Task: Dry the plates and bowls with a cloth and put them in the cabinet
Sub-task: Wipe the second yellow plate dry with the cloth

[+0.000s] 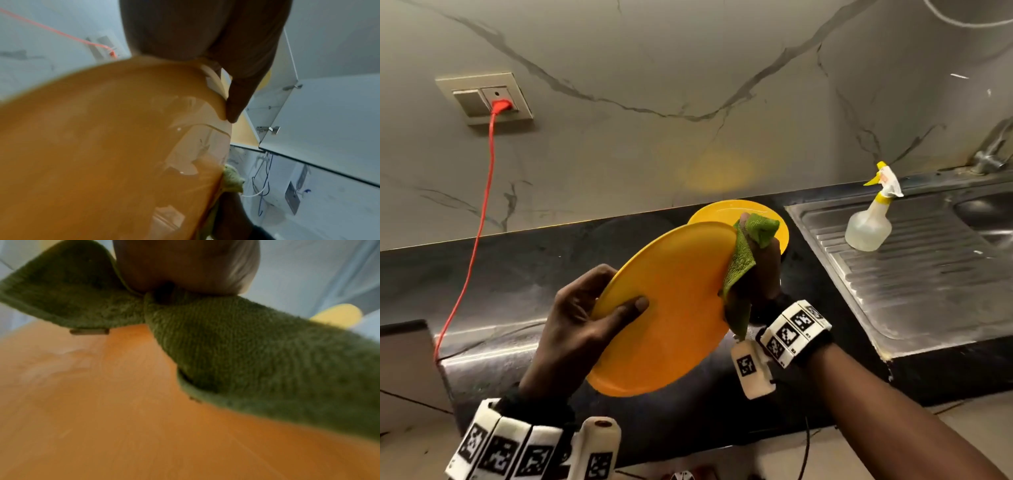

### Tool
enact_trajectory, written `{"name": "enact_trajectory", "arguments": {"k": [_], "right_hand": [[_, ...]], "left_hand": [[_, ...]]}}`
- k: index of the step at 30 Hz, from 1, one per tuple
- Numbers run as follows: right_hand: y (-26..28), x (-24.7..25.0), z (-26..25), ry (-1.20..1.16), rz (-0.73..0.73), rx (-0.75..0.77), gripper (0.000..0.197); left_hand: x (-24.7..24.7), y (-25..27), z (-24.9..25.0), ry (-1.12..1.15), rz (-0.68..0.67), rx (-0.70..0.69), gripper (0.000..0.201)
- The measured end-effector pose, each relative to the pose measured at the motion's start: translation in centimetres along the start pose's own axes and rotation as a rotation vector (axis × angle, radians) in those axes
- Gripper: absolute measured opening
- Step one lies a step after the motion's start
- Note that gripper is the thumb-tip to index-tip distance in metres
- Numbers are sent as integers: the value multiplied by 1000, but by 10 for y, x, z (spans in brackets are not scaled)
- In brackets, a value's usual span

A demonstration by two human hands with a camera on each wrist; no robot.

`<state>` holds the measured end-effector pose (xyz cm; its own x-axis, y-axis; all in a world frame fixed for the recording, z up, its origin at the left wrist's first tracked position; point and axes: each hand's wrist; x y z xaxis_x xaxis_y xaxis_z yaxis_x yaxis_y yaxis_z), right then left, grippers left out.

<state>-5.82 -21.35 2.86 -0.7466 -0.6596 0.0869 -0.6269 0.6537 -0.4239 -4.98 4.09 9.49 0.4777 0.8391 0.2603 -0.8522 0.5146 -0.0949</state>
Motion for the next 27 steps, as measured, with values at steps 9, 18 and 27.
{"name": "enact_trajectory", "arguments": {"k": [9, 18, 27], "right_hand": [[-29, -6, -74, 192, -25, 631, 34], [-18, -21, -72, 123, -59, 738, 24], [-12, 4, 7, -113, 194, 123, 37]], "left_hand": [[2, -14, -2, -76, -10, 64, 43], [-5, -7, 9, -3, -70, -8, 48], [-3, -3, 6, 443, -65, 112, 53]]}}
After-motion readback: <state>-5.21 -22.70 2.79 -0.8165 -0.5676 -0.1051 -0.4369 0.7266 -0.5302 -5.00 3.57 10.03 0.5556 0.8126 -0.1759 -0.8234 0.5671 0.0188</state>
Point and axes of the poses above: each hand's wrist, its own y-axis away from the middle knuckle, its own x-axis out of the back of the hand, z = x × y, and after that the axes turned 11 degrees about x, right-handed
